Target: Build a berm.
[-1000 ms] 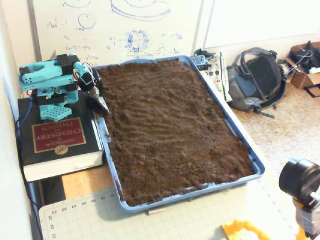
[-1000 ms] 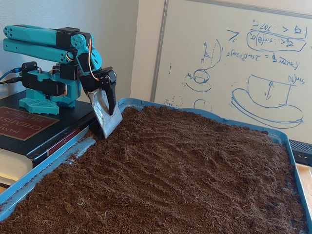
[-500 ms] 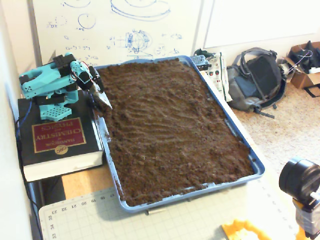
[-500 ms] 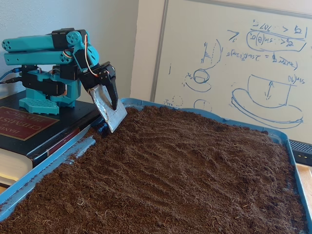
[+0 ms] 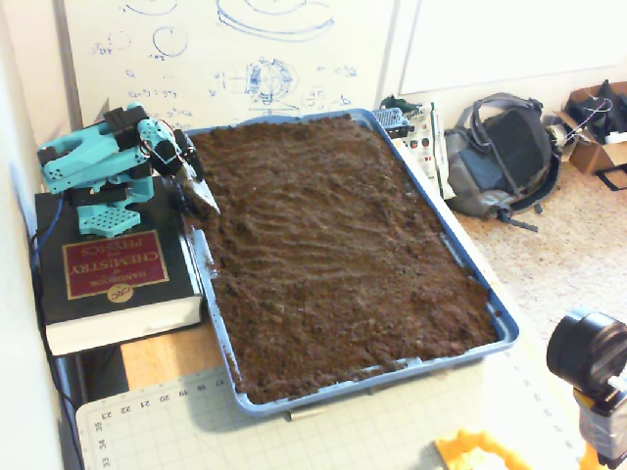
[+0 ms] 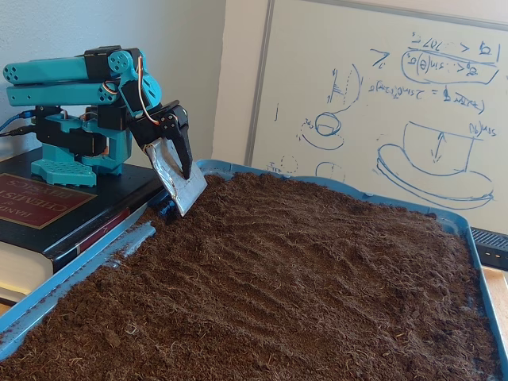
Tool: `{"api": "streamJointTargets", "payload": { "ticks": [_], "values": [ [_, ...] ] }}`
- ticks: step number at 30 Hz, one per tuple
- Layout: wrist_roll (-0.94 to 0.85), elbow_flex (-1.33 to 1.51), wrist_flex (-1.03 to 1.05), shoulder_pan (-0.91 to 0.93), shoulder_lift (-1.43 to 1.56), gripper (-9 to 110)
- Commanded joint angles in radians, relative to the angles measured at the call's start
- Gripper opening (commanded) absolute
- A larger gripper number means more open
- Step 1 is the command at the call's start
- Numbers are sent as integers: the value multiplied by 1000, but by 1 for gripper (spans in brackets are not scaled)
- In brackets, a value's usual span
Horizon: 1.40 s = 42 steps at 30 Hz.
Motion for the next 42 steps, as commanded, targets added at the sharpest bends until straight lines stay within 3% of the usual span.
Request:
{"api": "streamJointTargets", "payload": {
  "ticks": [1, 18, 32, 42],
  "values": [
    [6, -14, 14, 9, 35, 1],
    [11, -35, 11, 12, -15, 0],
    [12, -532, -37, 11, -733, 0],
    [83, -716, -38, 0, -1028, 0]
  ]
}}
